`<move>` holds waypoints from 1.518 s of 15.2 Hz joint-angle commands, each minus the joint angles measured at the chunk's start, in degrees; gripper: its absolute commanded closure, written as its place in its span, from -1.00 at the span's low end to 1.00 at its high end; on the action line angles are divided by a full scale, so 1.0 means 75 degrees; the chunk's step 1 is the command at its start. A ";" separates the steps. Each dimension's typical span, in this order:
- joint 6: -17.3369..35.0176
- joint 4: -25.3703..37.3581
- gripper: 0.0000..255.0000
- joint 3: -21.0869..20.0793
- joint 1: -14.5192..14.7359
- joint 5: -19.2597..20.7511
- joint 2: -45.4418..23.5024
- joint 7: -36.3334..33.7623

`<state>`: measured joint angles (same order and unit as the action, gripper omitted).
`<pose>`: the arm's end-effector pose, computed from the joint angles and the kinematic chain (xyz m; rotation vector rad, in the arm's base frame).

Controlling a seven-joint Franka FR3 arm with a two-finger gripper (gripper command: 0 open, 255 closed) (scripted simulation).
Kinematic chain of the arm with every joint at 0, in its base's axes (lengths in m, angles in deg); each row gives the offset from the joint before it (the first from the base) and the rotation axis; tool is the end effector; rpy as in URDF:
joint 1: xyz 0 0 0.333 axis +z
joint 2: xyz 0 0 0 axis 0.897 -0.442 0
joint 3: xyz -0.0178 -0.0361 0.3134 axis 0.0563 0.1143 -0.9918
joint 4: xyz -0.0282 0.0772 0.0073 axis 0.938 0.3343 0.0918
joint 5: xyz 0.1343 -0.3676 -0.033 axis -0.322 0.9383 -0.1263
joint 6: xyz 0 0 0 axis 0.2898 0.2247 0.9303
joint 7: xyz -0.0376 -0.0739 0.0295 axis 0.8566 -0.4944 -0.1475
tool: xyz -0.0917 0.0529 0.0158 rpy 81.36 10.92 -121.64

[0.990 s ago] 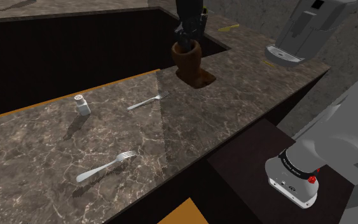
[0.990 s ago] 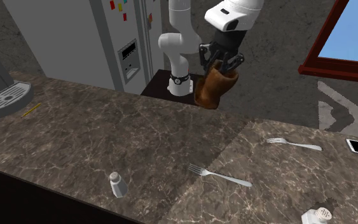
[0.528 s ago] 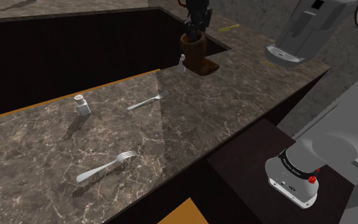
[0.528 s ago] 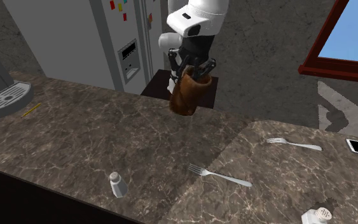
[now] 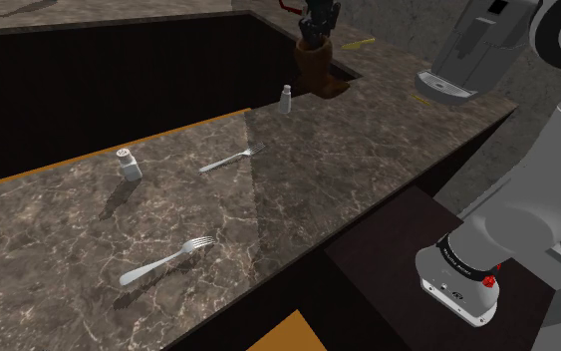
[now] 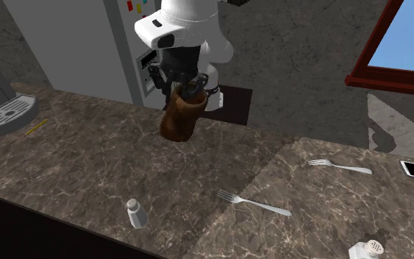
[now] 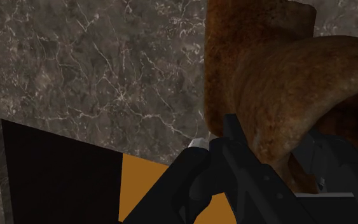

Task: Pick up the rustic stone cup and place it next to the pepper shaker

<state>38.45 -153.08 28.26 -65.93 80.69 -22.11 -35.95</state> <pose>0.6068 0.1086 0.5888 2.9045 0.2329 -0.1293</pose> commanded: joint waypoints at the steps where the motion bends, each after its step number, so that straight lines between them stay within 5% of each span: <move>1: -0.0045 0.0421 1.00 0.0112 -0.0126 0.0098 -0.0309 0.0297; 9: -0.0733 0.3156 1.00 0.0532 -0.0430 0.0520 -0.2113 0.1493; 23: 0.1075 0.0628 1.00 0.0478 -0.0785 0.0350 -0.1443 0.1090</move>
<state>45.57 -147.27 31.84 -71.66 83.35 -33.18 -27.61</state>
